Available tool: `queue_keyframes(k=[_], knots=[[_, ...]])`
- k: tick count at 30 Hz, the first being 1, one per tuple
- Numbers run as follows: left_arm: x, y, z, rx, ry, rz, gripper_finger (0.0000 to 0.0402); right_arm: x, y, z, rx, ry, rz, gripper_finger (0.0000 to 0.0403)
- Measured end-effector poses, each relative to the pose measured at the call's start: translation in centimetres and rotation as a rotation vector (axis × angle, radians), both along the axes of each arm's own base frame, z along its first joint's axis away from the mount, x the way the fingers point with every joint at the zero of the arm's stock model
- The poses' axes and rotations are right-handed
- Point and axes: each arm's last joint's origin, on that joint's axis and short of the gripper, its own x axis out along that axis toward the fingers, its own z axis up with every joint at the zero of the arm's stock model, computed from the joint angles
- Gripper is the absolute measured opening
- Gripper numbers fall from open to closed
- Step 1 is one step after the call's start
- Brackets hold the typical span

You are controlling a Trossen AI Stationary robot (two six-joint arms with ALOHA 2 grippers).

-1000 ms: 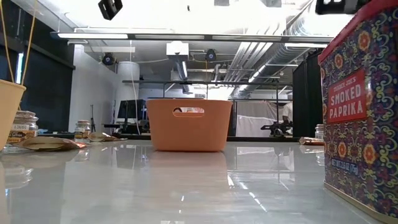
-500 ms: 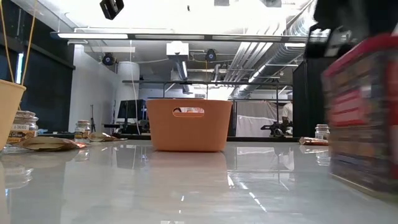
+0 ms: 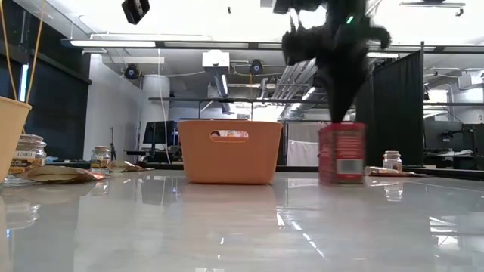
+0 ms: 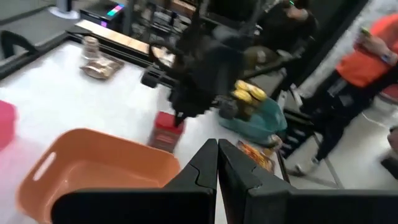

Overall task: Sort spices by type
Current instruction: Put the red spice can into the red bin

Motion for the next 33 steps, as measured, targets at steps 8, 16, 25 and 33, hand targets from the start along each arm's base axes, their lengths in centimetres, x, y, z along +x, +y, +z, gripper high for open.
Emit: queue_keyframes(k=[8, 16, 25, 33], knots=[[0.7, 1.0, 1.0, 0.002, -0.126, 0.189, 0.0000, -0.1, -11.1, 0.2, -0.106, -0.092, 0.050, 0.0000], [3.0, 3.9, 0.3, -0.072, -0.159, 0.367, 0.0000, -2.3, -17.0, 0.4, -0.024, -0.155, 0.048, 0.0000], [4.9, 10.6, 0.7, -0.040, -0.045, 0.314, 0.0000, -2.9, -16.1, 2.8, -0.009, -0.248, 0.021, 0.0000], [9.9, 16.6, -0.4, 0.062, 0.176, 0.178, 0.0002, -7.5, -13.4, 11.7, -0.055, -0.587, -0.282, 0.0000]])
